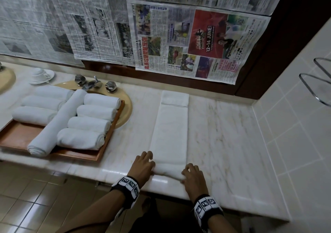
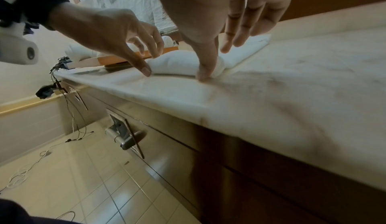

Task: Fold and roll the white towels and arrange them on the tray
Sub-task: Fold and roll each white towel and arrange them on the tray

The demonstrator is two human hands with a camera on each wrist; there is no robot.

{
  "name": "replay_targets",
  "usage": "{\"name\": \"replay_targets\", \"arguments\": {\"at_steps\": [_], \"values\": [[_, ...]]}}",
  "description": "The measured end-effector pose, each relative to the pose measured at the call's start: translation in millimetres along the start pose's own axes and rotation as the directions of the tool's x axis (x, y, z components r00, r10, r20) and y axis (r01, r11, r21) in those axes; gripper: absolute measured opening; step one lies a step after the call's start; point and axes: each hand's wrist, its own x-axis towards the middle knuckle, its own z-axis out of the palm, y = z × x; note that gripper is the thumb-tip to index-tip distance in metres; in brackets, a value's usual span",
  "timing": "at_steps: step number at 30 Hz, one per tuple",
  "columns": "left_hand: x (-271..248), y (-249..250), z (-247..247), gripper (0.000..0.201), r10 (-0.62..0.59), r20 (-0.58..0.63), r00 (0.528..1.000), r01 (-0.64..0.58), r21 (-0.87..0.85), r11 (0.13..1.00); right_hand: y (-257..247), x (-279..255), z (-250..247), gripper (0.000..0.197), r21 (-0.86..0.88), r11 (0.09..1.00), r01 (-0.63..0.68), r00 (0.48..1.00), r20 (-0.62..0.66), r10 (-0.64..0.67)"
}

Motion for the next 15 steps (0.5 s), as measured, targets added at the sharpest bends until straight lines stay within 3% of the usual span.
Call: {"name": "replay_targets", "arguments": {"at_steps": [6,7,9,11,15], "values": [[-6.7,-8.8,19.7,0.012,0.071,-0.053,0.996,-0.078,-0.136,0.988,7.1,0.7,7.6,0.034,0.055,0.999,-0.002,0.999,0.041,0.000],[-8.8,-10.8,21.9,0.015,0.064,-0.049,0.997,-0.072,-0.178,0.981,8.8,2.0,9.7,0.030,0.103,0.995,-0.008,0.999,0.048,0.003],[-10.2,-8.8,19.2,0.043,0.027,-0.034,0.999,-0.035,-0.255,0.966,8.7,7.6,7.7,0.022,0.201,0.979,-0.026,0.997,0.070,0.012],[-8.5,-2.2,10.1,0.059,-0.018,-0.032,0.999,0.008,-0.299,0.954,6.0,12.3,-1.6,0.018,0.315,0.945,-0.085,0.994,0.094,0.058],[-3.7,8.3,-1.4,0.051,-0.132,-0.026,0.991,0.113,-0.372,0.921,2.9,17.8,-12.0,0.014,0.409,0.891,-0.197,0.980,0.056,0.191]]}}
